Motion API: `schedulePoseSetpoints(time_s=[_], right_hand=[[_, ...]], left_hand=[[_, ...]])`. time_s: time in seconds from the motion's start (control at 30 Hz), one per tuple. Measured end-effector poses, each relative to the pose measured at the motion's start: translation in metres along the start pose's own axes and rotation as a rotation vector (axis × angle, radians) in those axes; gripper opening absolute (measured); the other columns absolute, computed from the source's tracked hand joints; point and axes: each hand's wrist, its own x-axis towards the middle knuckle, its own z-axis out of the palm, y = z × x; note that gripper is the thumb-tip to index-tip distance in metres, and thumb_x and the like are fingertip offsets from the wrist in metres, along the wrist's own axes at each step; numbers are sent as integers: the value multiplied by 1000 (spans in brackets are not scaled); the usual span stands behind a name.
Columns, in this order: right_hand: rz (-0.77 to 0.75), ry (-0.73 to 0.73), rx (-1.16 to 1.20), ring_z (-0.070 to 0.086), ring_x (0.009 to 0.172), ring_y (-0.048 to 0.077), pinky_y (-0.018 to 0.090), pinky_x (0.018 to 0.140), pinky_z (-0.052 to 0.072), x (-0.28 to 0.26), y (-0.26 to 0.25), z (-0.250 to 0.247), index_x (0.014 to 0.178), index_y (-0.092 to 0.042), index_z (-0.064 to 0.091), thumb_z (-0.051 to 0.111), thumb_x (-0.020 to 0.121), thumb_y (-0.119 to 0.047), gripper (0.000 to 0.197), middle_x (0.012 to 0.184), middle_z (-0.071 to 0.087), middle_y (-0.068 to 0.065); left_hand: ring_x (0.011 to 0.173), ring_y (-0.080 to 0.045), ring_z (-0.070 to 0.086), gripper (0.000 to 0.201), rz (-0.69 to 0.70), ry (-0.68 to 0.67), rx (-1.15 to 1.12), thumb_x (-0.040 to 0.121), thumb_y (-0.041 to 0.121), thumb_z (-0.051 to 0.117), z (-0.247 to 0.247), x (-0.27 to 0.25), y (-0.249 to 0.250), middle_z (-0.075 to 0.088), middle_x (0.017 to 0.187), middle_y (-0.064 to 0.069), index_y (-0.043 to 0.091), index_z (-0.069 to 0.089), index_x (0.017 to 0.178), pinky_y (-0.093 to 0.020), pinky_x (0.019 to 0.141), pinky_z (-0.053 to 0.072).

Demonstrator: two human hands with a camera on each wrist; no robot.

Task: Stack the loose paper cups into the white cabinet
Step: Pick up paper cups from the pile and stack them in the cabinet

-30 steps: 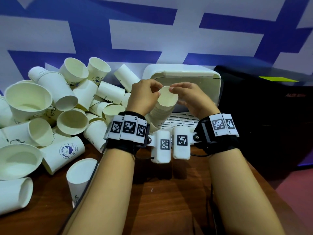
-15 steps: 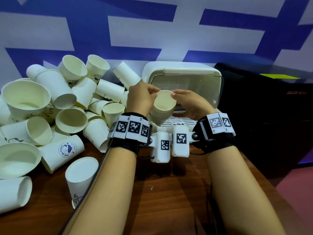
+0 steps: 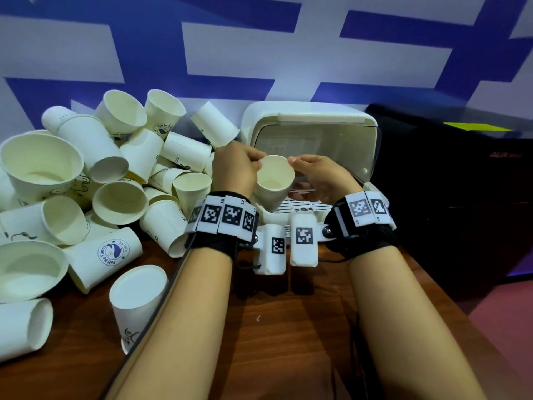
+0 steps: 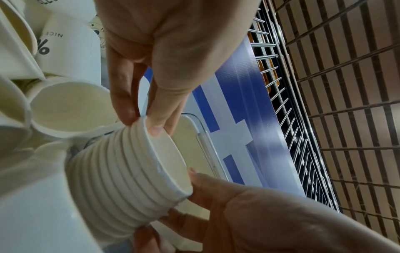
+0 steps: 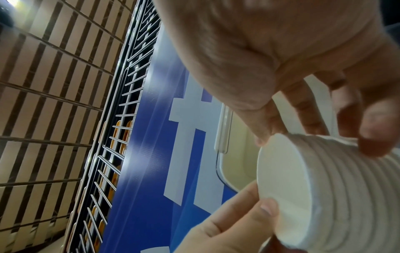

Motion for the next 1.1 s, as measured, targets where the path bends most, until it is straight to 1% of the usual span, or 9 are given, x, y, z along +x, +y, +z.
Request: schedulePoseSetpoints(time_s=[0.2, 0.4, 0.53, 0.63, 0.7, 0.77, 0.87, 0.97, 1.1], right_hand=[[29, 12, 3, 63, 92, 26, 33, 65, 57, 3, -2, -1, 109, -10, 60, 50, 101, -28, 23, 107, 63, 13], [46, 35, 44, 61, 87, 28, 34, 69, 55, 8, -4, -2, 111, 1, 54, 53, 99, -17, 22, 98, 59, 16], [12, 25, 97, 62, 83, 26, 32, 67, 53, 12, -3, -3, 110, 2, 54, 54, 98, -14, 20, 97, 61, 17], [-44, 1, 156, 61, 79, 24, 33, 75, 53, 14, 0, -3, 109, 4, 56, 51, 100, -14, 21, 94, 62, 17], [-72, -16, 180, 62, 87, 25, 32, 79, 53, 14, 0, -2, 109, 4, 57, 49, 101, -14, 22, 97, 64, 18], [-94, -52, 172, 62, 81, 20, 24, 71, 53, 13, 1, -1, 101, -1, 60, 48, 101, -16, 19, 89, 65, 12], [-112, -92, 109, 60, 67, 11, 15, 55, 48, 9, 1, 3, 88, -9, 61, 48, 101, -19, 20, 72, 64, 1], [-110, -114, 52, 62, 75, 8, 15, 61, 47, 9, 1, 4, 100, -14, 60, 46, 101, -24, 17, 80, 66, -3], [-107, -127, 11, 61, 76, 6, 17, 63, 42, 8, 2, 5, 112, -16, 57, 44, 102, -27, 20, 85, 65, -5]], left_hand=[[91, -16, 66, 14, 24, 0, 25, 85, 20, 71, -1, -1, 0, 73, 97, -1, 20, 75, 99, -29, 89, 52], [81, -20, 69, 9, 50, -50, 26, 86, 20, 69, -2, 1, 6, 72, 86, -2, 17, 70, 94, -38, 84, 56], [98, -22, 64, 26, 88, -109, 118, 96, 31, 53, -2, 0, 13, 70, 106, -5, 14, 68, 109, -40, 92, 51], [111, -27, 56, 45, 121, -228, 207, 101, 42, 35, -4, -4, 21, 65, 118, -11, 11, 61, 121, -37, 95, 43], [126, -27, 48, 52, 105, -353, 209, 102, 46, 30, -2, -6, 23, 54, 136, -11, 11, 50, 136, -32, 97, 36], [141, -24, 31, 57, 102, -448, 181, 102, 48, 28, 0, -7, 24, 35, 152, -10, 13, 39, 144, -32, 108, 28], [146, -20, 19, 56, 102, -468, 130, 102, 45, 29, 2, -10, 25, 25, 157, -11, 11, 35, 147, -29, 111, 20], [145, -20, 19, 56, 96, -509, 126, 103, 41, 31, 0, -13, 26, 18, 158, -11, 9, 27, 148, -25, 107, 20], [148, -18, 6, 58, 88, -548, 116, 103, 42, 30, -1, -12, 24, 10, 160, -10, 10, 22, 150, -28, 114, 13]])
